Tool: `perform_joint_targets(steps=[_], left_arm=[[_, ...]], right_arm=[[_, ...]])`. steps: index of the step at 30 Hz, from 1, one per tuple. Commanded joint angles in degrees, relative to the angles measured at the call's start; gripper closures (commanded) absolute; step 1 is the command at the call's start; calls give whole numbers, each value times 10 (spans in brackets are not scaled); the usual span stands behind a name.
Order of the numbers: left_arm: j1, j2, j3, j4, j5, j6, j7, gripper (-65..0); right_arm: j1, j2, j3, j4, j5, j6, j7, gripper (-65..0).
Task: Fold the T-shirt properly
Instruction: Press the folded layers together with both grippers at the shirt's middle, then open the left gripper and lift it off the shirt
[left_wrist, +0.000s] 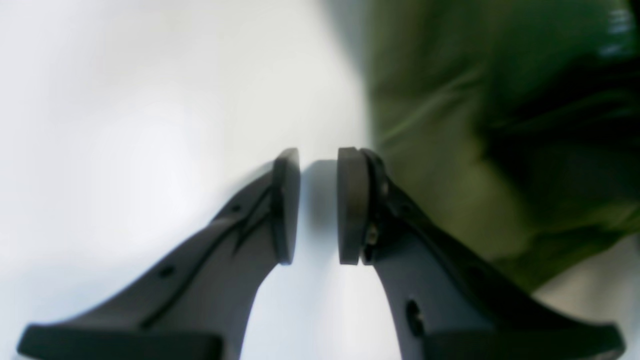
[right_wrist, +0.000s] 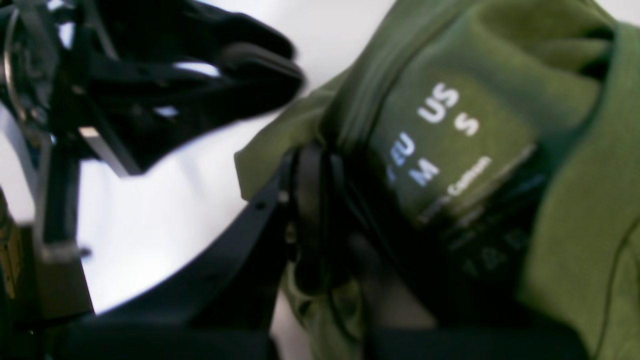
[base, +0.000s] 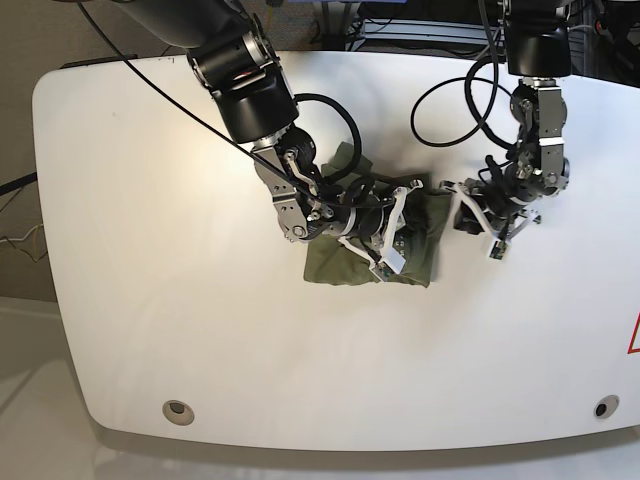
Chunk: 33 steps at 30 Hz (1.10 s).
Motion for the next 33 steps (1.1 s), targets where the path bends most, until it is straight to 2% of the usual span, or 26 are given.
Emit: perform_joint_targets(steps=[1,16,22,24,30,33], left_arm=[[-4,-7,-23,36,6,4,7,-121],[12,-7,-76,193,7,4,9,-122],[20,-7,-104,251,7,4,43,-122],[18,-7,-105,253,7,4,52,-122],[18,-7,-105,252,7,4,55,-122],[20,-7,-105,252,7,4,55,-122]], right_arm=[[13,-4,0,7,6,-1,6,0],[13,-4,0,8,6,-1,5,0],[13,-4,0,9,6,-1,4,-8],[13,-4,0,9,6,-1,4,-47],[12,-4,0,12,10,-1,3,-299],[11,-4,0,21,10,-1,2,-379]])
